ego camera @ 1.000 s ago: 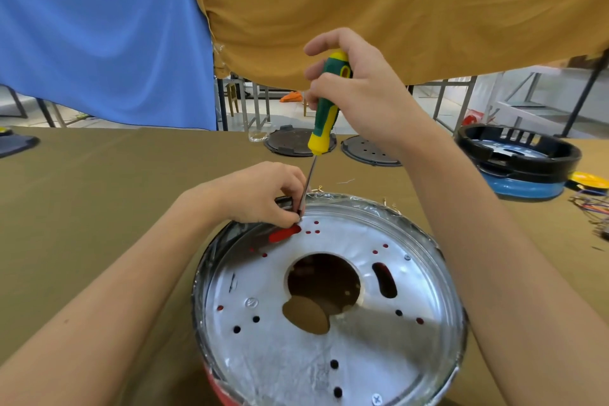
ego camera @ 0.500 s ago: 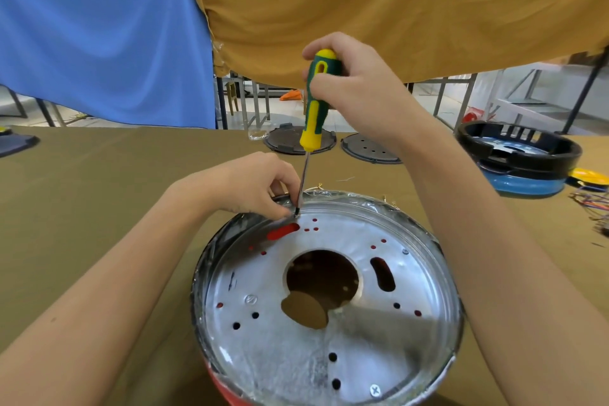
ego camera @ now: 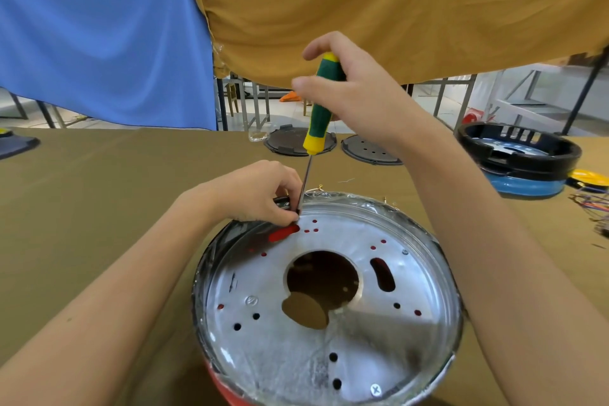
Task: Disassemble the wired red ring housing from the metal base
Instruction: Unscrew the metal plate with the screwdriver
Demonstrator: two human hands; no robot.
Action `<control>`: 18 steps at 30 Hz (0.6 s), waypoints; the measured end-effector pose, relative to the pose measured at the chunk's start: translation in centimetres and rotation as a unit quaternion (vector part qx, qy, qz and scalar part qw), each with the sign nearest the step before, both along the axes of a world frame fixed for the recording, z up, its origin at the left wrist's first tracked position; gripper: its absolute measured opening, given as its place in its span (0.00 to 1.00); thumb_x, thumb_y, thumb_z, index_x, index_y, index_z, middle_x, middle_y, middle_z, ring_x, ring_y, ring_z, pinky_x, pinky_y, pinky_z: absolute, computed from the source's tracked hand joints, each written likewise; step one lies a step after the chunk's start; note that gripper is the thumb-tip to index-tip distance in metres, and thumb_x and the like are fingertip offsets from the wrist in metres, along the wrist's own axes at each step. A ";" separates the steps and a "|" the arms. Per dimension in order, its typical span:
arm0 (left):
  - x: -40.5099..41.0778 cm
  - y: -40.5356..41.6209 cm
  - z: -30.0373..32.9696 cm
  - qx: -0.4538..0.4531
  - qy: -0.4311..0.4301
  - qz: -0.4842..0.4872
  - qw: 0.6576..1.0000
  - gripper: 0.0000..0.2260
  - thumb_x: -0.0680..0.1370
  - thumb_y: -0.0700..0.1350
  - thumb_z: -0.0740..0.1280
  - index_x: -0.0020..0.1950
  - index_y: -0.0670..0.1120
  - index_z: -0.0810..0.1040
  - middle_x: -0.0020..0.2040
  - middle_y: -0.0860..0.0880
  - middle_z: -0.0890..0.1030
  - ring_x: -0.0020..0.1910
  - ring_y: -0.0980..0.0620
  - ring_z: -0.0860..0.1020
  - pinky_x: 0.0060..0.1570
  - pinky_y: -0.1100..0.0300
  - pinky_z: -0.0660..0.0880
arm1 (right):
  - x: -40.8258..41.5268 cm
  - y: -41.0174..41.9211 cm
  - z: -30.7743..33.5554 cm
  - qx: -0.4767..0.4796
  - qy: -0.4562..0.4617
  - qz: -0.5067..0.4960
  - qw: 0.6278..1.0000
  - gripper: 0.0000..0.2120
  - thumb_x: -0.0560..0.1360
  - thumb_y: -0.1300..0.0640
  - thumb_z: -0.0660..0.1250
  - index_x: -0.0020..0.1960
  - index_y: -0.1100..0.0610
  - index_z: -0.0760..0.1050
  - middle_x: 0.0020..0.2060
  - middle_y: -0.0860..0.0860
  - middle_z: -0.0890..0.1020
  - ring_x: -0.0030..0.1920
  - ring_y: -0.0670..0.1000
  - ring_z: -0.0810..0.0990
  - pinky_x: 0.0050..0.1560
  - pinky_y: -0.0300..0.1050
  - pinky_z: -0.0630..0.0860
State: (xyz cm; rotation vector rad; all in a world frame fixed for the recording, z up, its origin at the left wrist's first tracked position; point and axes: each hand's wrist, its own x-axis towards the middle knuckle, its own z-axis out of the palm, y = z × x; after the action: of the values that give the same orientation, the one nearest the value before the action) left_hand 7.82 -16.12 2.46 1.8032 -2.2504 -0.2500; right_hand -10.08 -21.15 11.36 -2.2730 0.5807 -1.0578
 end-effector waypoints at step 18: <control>0.2 -0.1 0.3 0.014 -0.010 -0.008 1.000 0.04 0.73 0.46 0.72 0.47 0.53 0.85 0.55 0.62 0.77 0.56 0.62 0.75 0.51 0.74 0.65 | -0.5 0.1 0.2 -0.040 0.021 -0.022 0.999 0.19 0.77 0.59 0.67 0.65 0.49 0.69 0.51 0.55 0.78 0.45 0.52 0.77 0.48 0.48 0.79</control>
State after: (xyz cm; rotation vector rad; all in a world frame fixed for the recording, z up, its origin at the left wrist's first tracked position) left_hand 8.01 -16.18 2.77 1.8086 -2.2872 -0.2686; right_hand -10.59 -21.09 11.58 -2.3670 0.6189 -1.0749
